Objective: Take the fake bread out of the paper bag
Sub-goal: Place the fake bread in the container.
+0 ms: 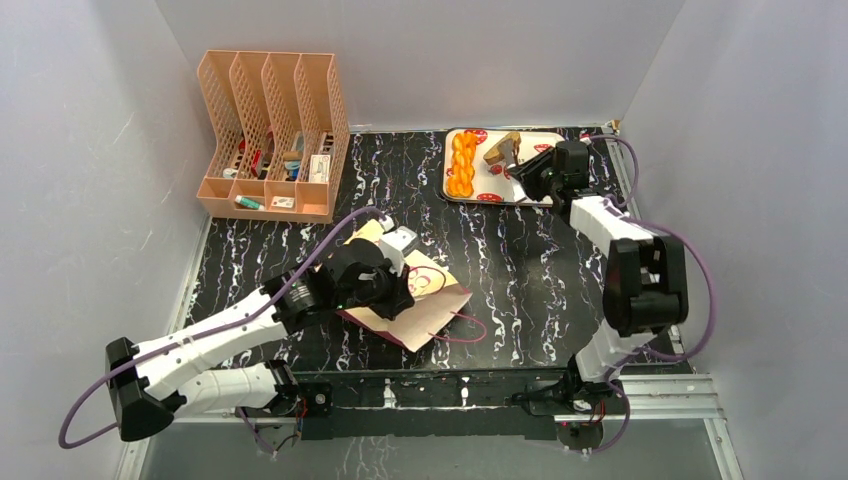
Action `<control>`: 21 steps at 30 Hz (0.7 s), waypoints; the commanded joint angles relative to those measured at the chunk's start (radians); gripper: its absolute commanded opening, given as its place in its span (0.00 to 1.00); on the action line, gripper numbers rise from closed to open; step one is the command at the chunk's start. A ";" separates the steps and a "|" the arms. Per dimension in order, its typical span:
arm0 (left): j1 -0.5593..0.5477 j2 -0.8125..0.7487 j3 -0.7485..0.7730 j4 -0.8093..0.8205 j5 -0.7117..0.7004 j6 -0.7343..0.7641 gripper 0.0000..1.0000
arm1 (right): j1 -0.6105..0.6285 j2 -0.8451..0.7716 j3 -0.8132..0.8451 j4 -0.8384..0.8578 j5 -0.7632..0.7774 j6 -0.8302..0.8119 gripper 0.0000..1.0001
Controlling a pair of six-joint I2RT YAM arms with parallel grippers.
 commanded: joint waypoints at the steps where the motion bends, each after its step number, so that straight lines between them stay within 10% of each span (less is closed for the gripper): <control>1: 0.002 0.037 0.062 0.042 0.152 0.033 0.00 | -0.041 0.096 0.118 0.244 -0.013 0.028 0.00; 21: 0.000 0.102 0.076 0.036 0.142 0.067 0.00 | -0.026 0.344 0.201 0.359 -0.088 0.126 0.00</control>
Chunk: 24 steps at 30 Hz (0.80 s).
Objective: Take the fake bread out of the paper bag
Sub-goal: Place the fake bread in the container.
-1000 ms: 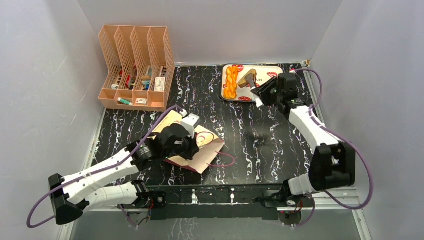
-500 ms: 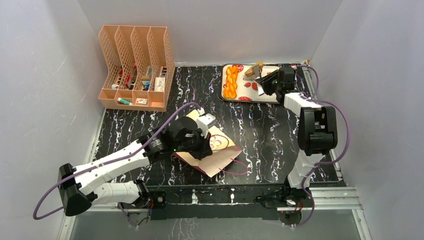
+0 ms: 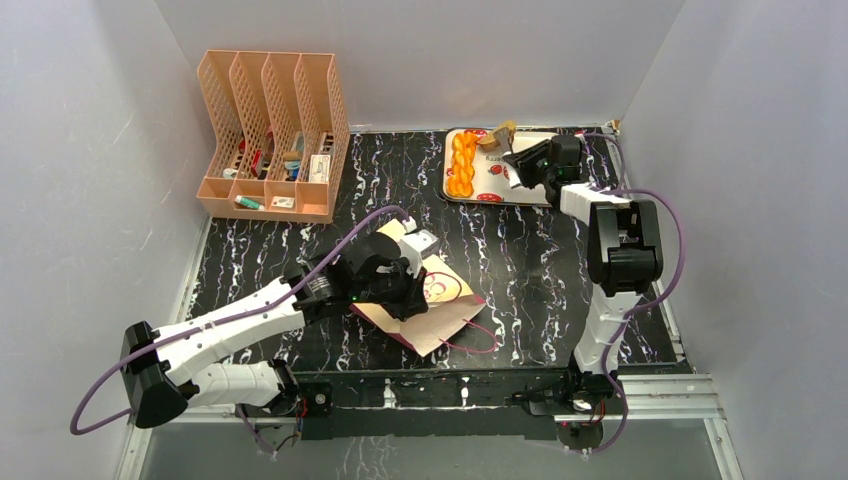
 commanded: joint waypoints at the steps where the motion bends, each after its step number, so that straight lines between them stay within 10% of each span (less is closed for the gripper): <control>1: 0.000 -0.027 0.015 0.011 -0.019 0.002 0.00 | 0.021 -0.018 0.010 0.115 -0.018 0.022 0.00; 9: -0.001 -0.073 -0.014 0.008 -0.057 -0.026 0.00 | 0.020 -0.054 -0.075 0.069 -0.020 0.008 0.30; 24: 0.000 -0.044 -0.013 0.011 -0.040 -0.015 0.00 | -0.009 -0.133 -0.169 0.046 -0.052 0.001 0.39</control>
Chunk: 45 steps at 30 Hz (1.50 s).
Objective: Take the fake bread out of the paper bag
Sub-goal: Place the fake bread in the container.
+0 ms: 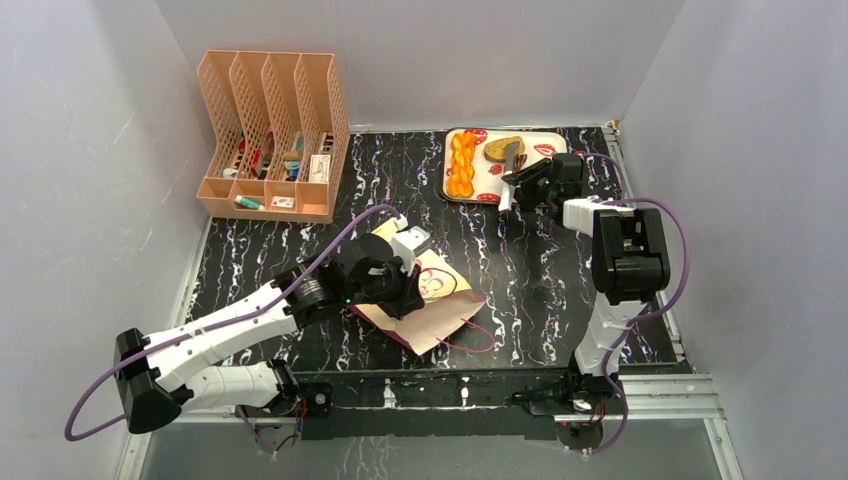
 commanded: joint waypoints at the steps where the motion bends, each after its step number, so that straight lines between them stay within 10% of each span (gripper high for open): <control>1: 0.001 0.008 0.002 0.005 0.012 0.005 0.00 | -0.007 -0.065 -0.005 0.037 -0.016 -0.012 0.39; 32: 0.001 -0.004 -0.040 0.056 -0.015 -0.006 0.00 | -0.042 -0.382 -0.158 -0.136 -0.048 -0.108 0.36; 45: 0.001 0.029 -0.088 0.165 0.004 -0.049 0.00 | -0.026 -0.786 -0.298 -0.392 -0.084 -0.161 0.32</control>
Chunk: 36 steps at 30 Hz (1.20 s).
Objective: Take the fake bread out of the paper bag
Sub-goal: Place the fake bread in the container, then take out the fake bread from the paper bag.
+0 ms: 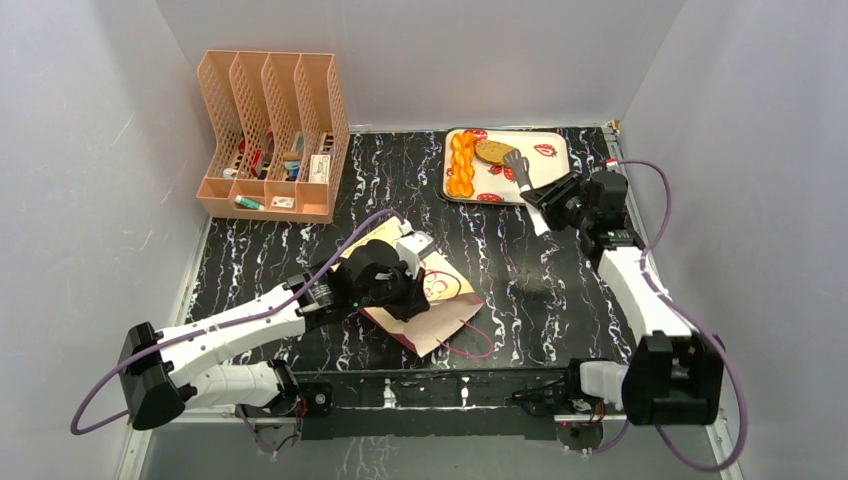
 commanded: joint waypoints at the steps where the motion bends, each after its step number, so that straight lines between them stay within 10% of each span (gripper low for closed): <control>1: 0.001 0.004 -0.012 0.058 0.001 -0.021 0.00 | 0.017 -0.129 -0.043 -0.072 -0.026 -0.014 0.31; 17: 0.056 0.045 0.045 0.089 -0.028 -0.006 0.00 | 0.115 -0.557 -0.034 -0.532 -0.020 -0.091 0.27; 36: 0.139 0.123 0.092 0.177 -0.017 -0.015 0.00 | 0.114 -0.688 0.085 -0.981 -0.225 -0.282 0.29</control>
